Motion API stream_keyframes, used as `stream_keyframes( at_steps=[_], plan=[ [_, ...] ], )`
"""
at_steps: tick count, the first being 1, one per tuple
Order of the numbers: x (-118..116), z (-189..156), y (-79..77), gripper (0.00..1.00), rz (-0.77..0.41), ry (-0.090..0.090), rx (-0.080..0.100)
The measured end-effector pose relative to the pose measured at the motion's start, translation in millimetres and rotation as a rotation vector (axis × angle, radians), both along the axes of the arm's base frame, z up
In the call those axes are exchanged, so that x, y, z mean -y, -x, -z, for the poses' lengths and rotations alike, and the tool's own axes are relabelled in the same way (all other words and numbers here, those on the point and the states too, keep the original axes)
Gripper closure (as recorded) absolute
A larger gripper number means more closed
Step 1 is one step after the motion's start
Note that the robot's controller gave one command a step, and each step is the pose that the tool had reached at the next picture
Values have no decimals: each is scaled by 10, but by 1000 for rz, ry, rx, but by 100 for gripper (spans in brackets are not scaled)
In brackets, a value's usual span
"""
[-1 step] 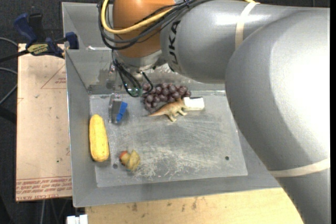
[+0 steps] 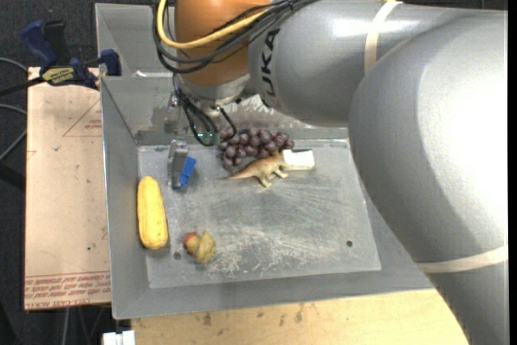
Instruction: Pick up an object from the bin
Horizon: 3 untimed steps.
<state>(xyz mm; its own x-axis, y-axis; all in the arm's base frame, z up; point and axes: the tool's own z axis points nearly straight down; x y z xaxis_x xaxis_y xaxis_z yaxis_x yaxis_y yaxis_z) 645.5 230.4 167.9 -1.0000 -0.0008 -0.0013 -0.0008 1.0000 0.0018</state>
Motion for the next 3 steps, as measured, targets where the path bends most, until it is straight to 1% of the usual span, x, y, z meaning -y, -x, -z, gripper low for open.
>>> stream_keyframes(
  at_steps=[1, 2, 3],
  plan=[
    [546, 496, 333, 0, -63, -1, 4],
    [721, 802, 316, 0, -158, 6, -2],
    [437, 936, -77, 100, -228, -2, 3]
  ],
)
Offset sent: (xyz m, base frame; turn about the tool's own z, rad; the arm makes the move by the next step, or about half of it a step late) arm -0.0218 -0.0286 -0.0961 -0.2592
